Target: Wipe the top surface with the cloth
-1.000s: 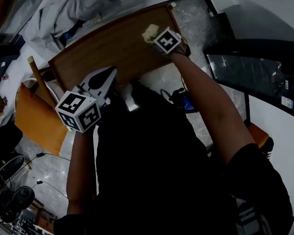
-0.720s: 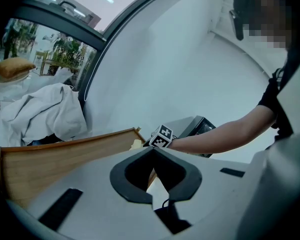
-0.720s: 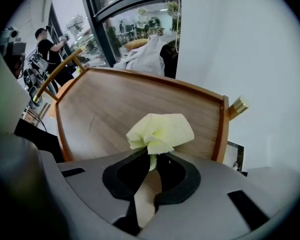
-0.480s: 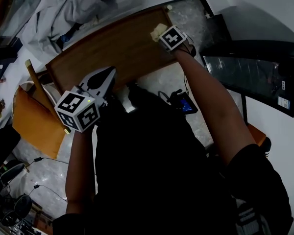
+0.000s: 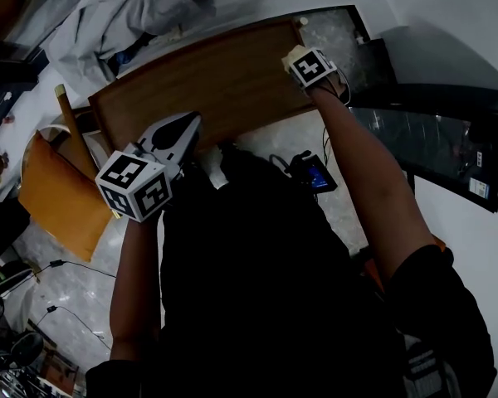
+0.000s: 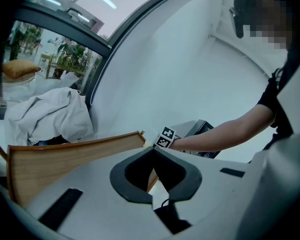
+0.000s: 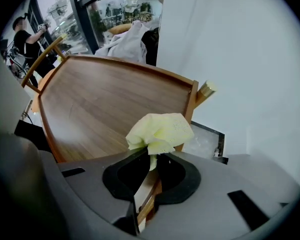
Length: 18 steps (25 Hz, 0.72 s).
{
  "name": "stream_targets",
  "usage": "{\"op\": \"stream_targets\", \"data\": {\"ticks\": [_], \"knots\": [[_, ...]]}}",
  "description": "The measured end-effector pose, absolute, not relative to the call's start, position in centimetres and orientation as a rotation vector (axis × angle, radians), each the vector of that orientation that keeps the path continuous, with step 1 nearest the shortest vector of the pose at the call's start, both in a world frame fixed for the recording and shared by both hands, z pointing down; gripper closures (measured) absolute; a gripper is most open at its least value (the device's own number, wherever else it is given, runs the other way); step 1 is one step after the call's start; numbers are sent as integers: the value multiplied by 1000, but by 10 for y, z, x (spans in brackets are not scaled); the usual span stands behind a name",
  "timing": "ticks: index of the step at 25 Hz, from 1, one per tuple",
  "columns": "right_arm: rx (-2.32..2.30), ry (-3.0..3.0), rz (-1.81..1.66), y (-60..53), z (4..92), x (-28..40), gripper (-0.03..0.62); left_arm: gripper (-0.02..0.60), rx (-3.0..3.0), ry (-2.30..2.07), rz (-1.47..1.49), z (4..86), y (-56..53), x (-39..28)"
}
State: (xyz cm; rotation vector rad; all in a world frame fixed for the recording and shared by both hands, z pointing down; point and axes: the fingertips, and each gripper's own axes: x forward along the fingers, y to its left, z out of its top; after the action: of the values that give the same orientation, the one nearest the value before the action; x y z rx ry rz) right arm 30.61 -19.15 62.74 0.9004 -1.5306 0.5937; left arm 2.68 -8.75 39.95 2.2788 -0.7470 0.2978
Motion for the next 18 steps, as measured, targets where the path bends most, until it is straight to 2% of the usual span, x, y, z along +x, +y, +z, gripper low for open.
{"op": "stream_targets", "data": {"ticks": [4, 7, 11, 18], "knots": [[887, -1508, 594, -192, 620, 302, 546, 572, 2269, -805, 282, 396, -83, -6], [832, -1623, 535, -198, 608, 258, 546, 572, 2249, -858, 267, 396, -78, -37], [726, -1816, 507, -194, 592, 154, 546, 572, 2219, -928, 247, 393, -68, -79], [405, -2086, 436, -155, 576, -69, 546, 572, 2160, -1052, 232, 393, -42, -156]]}}
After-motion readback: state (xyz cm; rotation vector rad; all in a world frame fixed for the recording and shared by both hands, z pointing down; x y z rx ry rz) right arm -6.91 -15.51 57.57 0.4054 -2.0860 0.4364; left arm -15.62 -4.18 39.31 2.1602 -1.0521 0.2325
